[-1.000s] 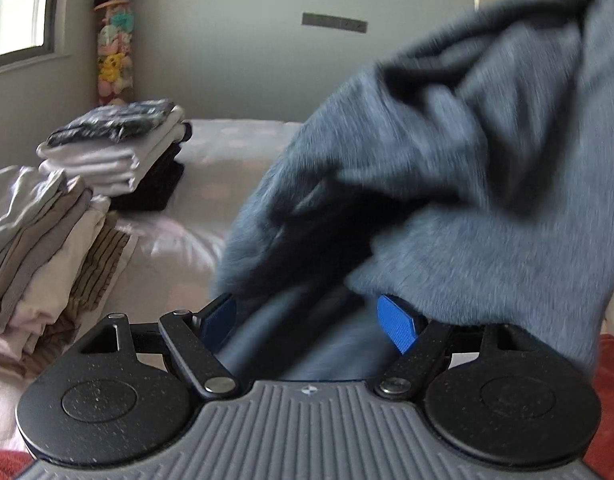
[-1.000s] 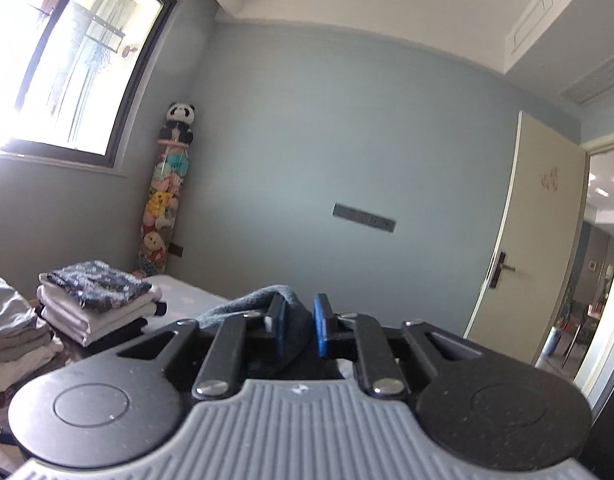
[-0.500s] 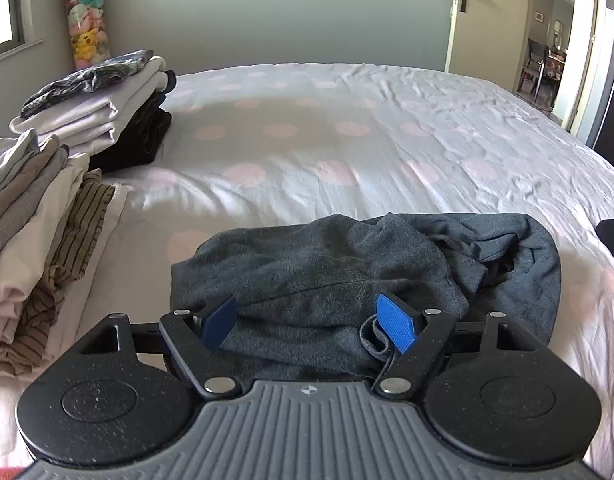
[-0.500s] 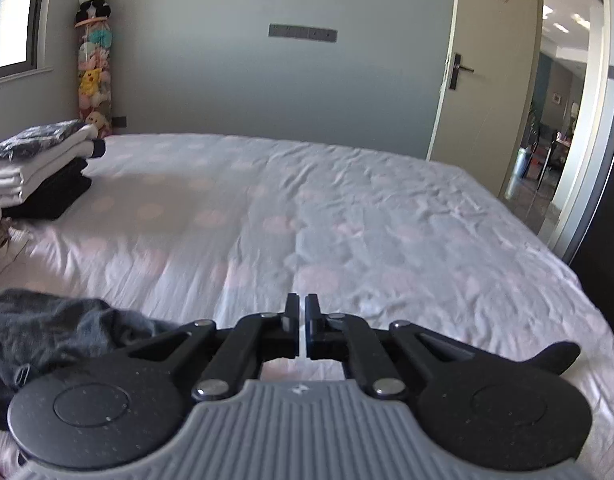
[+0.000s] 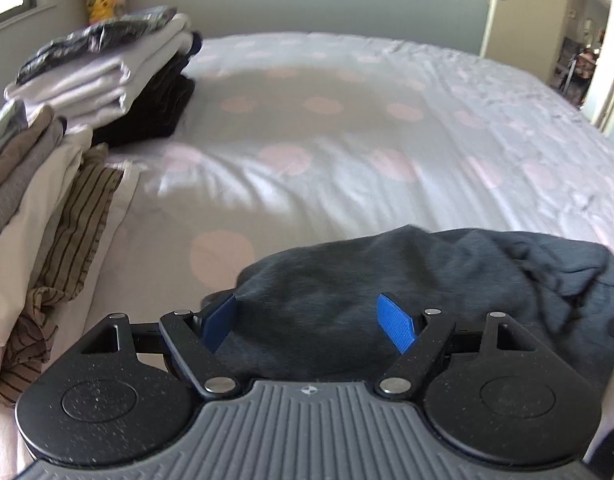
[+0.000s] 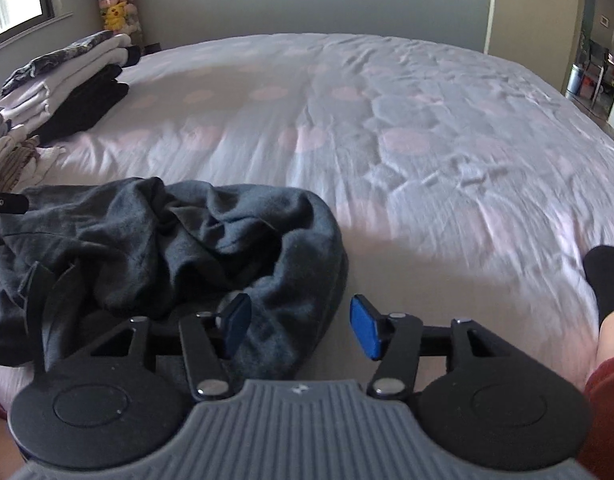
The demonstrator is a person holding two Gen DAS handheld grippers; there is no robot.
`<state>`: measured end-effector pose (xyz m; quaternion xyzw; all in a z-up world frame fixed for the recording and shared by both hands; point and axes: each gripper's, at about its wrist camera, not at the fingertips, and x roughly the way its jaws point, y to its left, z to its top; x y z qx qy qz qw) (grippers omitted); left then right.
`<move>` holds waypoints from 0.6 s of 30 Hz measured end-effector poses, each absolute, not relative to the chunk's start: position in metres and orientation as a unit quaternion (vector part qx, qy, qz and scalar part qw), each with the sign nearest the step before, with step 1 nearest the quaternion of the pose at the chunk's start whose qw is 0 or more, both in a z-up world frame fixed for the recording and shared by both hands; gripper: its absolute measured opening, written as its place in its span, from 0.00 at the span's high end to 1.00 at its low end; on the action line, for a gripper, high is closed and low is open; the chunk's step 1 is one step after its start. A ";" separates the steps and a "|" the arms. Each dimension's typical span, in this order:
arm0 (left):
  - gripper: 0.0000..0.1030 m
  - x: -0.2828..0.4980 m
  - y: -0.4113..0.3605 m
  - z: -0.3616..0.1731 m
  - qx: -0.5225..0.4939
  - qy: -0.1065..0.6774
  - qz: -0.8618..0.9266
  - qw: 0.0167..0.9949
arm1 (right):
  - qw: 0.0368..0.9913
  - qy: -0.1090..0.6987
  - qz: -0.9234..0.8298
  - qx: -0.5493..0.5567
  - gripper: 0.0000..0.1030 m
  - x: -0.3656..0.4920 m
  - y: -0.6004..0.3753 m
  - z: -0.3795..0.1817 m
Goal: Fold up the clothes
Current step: 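Grasp the sweatpants waistband with the left tool while the right tool releases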
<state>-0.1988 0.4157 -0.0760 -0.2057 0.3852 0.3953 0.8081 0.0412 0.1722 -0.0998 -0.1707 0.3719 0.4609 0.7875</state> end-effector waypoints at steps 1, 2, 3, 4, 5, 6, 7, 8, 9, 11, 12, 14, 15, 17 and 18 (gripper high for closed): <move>0.11 -0.198 0.422 -0.082 -0.211 0.393 0.396 0.803 | 0.788 0.383 0.454 -0.164 0.42 0.046 0.172 -0.105; 0.11 -0.197 0.428 -0.088 -0.217 0.400 0.397 0.797 | 0.784 0.396 0.453 -0.154 0.44 0.050 0.172 -0.110; 0.11 -0.195 0.431 -0.093 -0.221 0.405 0.396 0.794 | 0.778 0.410 0.455 -0.141 0.49 0.054 0.172 -0.114; 0.16 -0.193 0.432 -0.097 -0.224 0.408 0.395 0.792 | 0.771 0.421 0.461 -0.128 0.67 0.057 0.172 -0.117; 0.28 -0.192 0.432 -0.099 -0.225 0.408 0.395 0.791 | 0.768 0.423 0.466 -0.122 0.81 0.059 0.171 -0.117; 0.34 -0.191 0.431 -0.100 -0.226 0.407 0.395 0.792 | 0.768 0.419 0.470 -0.121 0.81 0.060 0.170 -0.115; 0.44 -0.191 0.431 -0.100 -0.227 0.404 0.393 0.794 | 0.768 0.415 0.473 -0.120 0.86 0.060 0.170 -0.114; 0.55 -0.192 0.432 -0.099 -0.227 0.402 0.392 0.796 | 0.771 0.407 0.475 -0.121 0.89 0.061 0.169 -0.109; 0.63 -0.193 0.433 -0.096 -0.227 0.400 0.391 0.797 | 0.778 0.396 0.473 -0.121 0.92 0.064 0.167 -0.103; 0.76 -0.195 0.435 -0.090 -0.230 0.397 0.387 0.800 | 0.796 0.377 0.459 -0.116 0.93 0.073 0.163 -0.087; 0.77 -0.195 0.437 -0.087 -0.231 0.396 0.385 0.801 | 0.807 0.365 0.450 -0.114 0.93 0.080 0.161 -0.078; 0.82 -0.195 0.437 -0.077 -0.226 0.391 0.386 0.804 | 0.828 0.336 0.433 -0.117 0.94 0.095 0.157 -0.059; 0.83 -0.195 0.436 -0.071 -0.222 0.386 0.386 0.808 | 0.838 0.323 0.424 -0.116 0.95 0.103 0.154 -0.049; 0.85 -0.195 0.432 -0.059 -0.219 0.375 0.378 0.817 | 0.856 0.299 0.408 -0.111 0.95 0.117 0.148 -0.028; 0.86 -0.194 0.429 -0.052 -0.219 0.370 0.372 0.823 | 0.865 0.284 0.399 -0.110 0.95 0.123 0.144 -0.017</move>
